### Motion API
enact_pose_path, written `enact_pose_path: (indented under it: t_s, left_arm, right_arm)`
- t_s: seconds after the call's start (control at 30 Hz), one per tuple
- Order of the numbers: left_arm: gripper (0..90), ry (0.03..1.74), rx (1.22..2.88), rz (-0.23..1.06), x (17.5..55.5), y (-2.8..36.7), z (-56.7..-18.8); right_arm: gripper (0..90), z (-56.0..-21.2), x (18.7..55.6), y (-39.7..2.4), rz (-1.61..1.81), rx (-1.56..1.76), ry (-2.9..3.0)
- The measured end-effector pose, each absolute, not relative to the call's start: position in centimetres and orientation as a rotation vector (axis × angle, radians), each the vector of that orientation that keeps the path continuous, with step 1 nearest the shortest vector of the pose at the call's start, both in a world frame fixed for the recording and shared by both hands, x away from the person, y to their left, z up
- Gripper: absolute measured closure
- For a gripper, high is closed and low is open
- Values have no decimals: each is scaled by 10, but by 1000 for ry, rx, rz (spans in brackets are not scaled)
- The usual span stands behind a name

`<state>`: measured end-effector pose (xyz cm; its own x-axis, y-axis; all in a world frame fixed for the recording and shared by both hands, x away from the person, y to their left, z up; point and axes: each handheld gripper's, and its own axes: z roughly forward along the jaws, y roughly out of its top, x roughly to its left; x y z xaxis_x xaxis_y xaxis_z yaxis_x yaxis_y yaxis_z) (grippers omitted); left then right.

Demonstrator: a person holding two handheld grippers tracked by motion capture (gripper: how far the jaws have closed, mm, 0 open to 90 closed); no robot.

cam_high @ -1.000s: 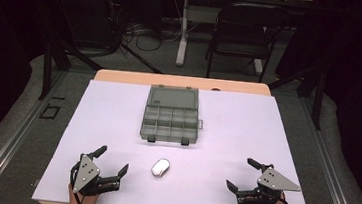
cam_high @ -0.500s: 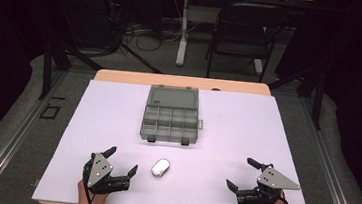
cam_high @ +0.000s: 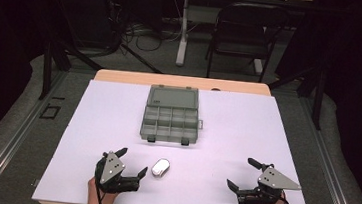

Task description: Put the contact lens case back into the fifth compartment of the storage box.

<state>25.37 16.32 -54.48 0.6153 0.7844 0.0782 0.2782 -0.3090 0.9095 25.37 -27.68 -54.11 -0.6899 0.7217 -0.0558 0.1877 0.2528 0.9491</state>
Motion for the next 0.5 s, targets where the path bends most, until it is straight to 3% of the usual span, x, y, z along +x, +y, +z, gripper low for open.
enact_pose_path:
  t_s: [0.5]
  left_arm:
    - [96, 877, 1950, 605, 260, 139, -549]
  right_arm:
    - [0, -543, 256, -276, 1425, 835, 2071]
